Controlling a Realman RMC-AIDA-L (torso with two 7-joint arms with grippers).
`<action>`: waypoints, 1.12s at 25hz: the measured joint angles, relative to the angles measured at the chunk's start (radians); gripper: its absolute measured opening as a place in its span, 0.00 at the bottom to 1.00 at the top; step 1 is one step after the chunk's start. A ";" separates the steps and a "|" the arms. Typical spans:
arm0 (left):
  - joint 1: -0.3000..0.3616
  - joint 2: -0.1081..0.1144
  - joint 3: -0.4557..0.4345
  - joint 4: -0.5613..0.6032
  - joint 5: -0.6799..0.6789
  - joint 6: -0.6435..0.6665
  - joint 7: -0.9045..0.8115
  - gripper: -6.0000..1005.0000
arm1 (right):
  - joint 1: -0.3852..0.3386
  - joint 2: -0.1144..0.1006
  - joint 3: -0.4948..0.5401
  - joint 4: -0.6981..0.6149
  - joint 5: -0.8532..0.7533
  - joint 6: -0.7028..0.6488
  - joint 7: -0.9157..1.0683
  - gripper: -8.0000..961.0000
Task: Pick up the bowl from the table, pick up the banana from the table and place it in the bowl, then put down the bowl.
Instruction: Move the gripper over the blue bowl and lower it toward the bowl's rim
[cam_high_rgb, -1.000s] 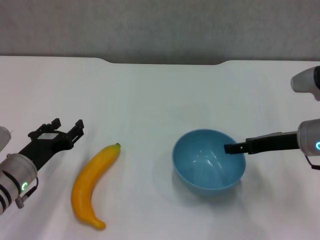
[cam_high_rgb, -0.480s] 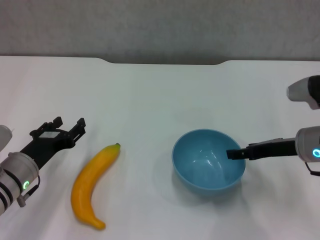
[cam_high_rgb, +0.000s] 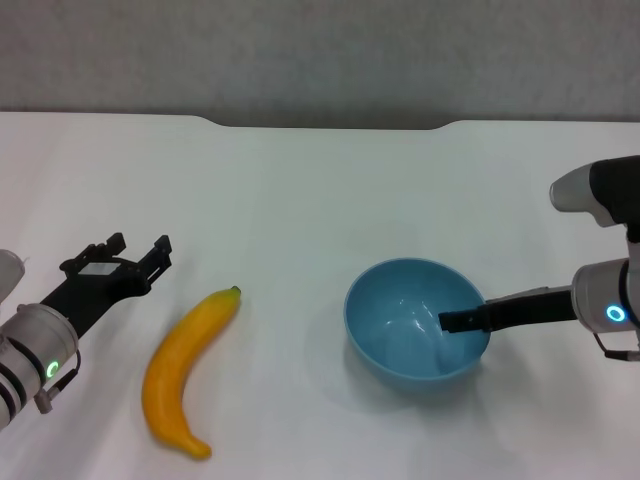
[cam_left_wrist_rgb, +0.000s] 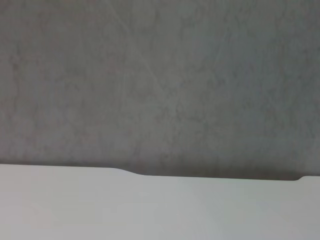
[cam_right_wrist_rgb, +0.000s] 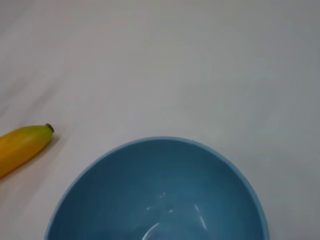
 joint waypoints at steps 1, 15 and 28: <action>0.000 0.000 0.000 0.000 0.000 0.000 0.000 0.68 | 0.000 0.000 -0.001 0.004 0.000 -0.002 0.005 0.86; 0.000 0.000 0.002 0.000 0.000 0.000 -0.007 0.68 | 0.026 0.000 -0.040 0.059 0.001 0.071 0.003 0.84; -0.001 0.000 0.001 -0.003 0.000 0.000 -0.008 0.67 | 0.064 0.003 -0.128 0.113 0.065 0.116 -0.001 0.82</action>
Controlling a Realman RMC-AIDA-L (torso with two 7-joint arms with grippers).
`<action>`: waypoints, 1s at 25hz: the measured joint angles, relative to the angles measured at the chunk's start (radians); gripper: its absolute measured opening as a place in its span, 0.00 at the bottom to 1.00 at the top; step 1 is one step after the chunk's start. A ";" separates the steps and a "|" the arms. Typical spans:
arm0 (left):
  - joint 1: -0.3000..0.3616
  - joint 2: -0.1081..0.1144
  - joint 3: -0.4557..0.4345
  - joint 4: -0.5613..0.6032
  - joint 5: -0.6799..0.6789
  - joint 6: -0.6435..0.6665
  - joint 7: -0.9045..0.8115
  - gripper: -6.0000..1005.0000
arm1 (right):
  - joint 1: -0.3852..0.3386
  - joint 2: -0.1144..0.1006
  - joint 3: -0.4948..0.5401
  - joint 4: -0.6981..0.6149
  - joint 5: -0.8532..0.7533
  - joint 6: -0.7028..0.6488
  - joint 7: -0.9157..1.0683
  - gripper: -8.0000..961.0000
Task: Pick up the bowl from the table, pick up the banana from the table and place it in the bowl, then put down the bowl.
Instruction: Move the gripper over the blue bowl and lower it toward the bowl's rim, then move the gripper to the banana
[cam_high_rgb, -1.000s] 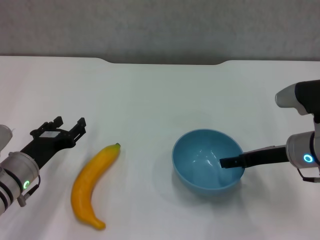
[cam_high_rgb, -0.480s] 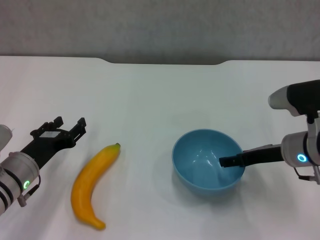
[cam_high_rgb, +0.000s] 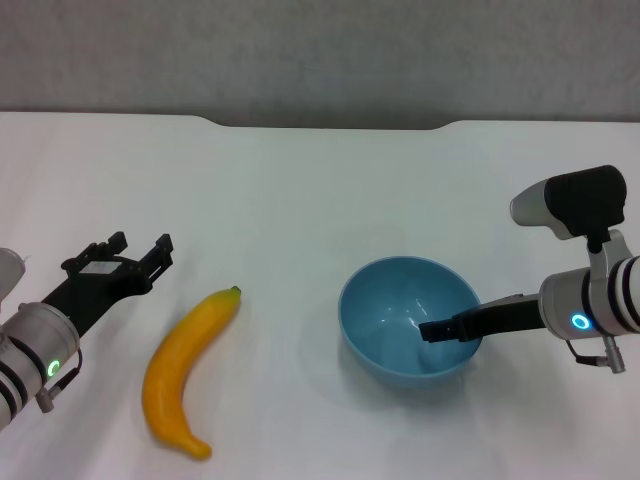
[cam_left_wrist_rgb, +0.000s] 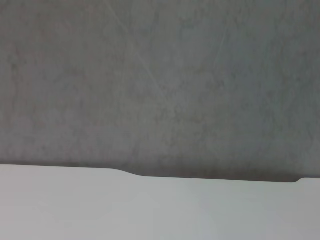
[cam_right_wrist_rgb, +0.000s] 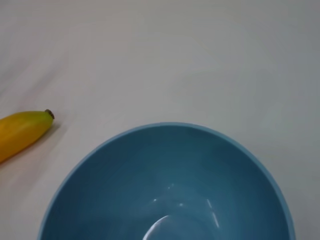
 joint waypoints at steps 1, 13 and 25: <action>0.000 0.000 0.000 0.000 0.000 0.000 0.000 0.67 | 0.000 0.000 0.000 0.000 0.000 0.000 0.000 0.82; 0.005 0.002 0.000 0.000 0.000 0.000 0.000 0.66 | -0.008 -0.006 0.000 -0.001 -0.010 0.022 0.000 0.48; 0.007 0.002 0.000 0.000 0.000 0.000 0.000 0.66 | -0.010 -0.005 -0.003 -0.001 -0.047 0.038 -0.003 0.10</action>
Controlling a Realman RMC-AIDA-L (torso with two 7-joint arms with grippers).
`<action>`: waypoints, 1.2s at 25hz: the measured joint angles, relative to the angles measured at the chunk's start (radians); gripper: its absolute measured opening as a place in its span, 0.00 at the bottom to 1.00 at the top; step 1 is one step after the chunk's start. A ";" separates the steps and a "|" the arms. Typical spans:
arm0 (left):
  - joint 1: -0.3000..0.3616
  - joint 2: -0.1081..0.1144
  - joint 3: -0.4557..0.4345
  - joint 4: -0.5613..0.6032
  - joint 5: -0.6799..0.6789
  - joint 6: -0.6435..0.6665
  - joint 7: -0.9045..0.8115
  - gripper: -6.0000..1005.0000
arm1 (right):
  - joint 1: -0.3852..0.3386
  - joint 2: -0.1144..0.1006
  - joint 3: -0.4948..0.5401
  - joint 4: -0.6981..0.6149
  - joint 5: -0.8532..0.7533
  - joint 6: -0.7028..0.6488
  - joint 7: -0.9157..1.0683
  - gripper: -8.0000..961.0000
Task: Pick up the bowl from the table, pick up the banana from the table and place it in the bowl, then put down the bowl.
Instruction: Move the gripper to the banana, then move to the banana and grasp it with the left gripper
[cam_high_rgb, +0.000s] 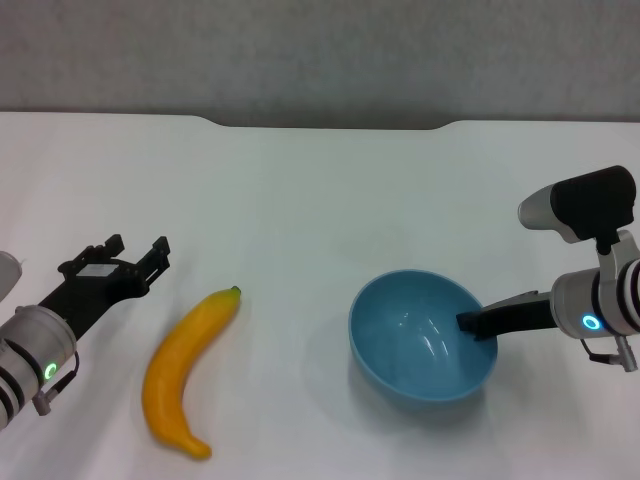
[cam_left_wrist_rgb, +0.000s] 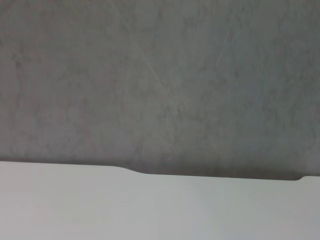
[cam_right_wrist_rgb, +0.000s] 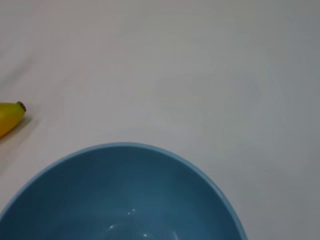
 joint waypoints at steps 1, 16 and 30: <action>0.000 0.000 0.000 0.000 0.000 0.000 0.000 0.66 | -0.001 0.000 0.000 0.000 0.000 0.001 0.000 0.09; 0.099 0.058 0.100 -0.503 0.358 0.431 -0.288 0.65 | -0.059 -0.001 0.013 -0.054 -0.001 0.012 0.003 0.05; 0.010 0.237 0.369 -0.910 -0.018 1.147 -0.175 0.64 | -0.065 -0.003 0.015 -0.062 0.004 0.012 0.005 0.05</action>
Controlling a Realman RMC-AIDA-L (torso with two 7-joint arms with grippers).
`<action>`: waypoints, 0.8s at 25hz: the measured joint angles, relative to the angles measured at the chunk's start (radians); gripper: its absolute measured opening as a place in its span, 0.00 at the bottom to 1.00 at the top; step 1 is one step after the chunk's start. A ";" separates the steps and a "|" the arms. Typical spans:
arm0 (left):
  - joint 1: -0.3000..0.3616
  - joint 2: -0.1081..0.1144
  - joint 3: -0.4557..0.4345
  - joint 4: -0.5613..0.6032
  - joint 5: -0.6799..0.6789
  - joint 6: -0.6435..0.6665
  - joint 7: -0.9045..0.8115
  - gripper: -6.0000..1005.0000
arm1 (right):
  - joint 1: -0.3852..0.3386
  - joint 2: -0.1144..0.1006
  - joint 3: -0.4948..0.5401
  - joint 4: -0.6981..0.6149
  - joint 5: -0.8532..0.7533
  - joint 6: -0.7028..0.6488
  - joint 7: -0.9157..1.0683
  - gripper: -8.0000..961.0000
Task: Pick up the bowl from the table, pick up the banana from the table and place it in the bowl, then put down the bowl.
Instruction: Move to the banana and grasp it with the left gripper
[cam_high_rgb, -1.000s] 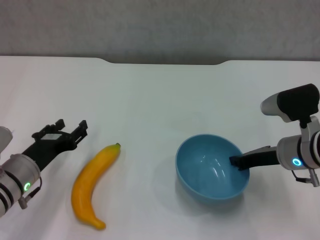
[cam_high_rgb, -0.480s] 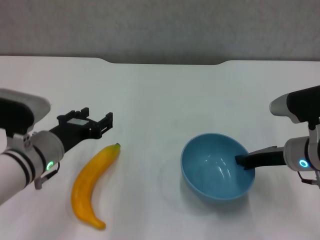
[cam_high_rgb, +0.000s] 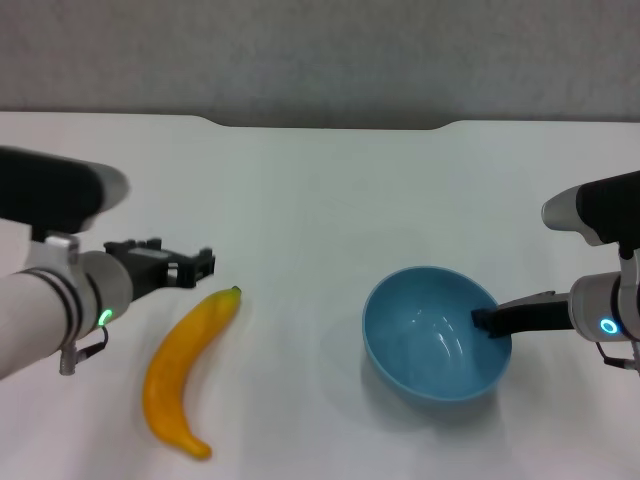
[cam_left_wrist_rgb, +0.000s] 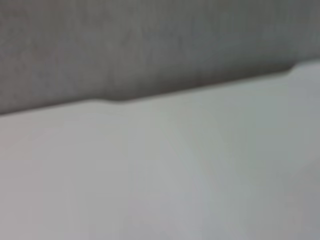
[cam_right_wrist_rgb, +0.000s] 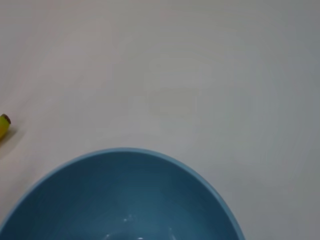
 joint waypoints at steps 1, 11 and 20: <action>-0.004 -0.019 -0.028 -0.011 -0.046 0.056 0.086 0.64 | 0.000 0.000 0.000 0.000 0.000 0.000 0.000 0.05; -0.009 -0.231 -0.253 -0.005 -0.121 0.372 0.544 0.64 | -0.001 0.000 0.000 -0.003 0.002 0.000 0.001 0.05; -0.016 -0.234 -0.249 0.079 -0.149 0.289 0.521 0.64 | -0.001 0.002 0.000 -0.014 0.004 0.000 0.002 0.04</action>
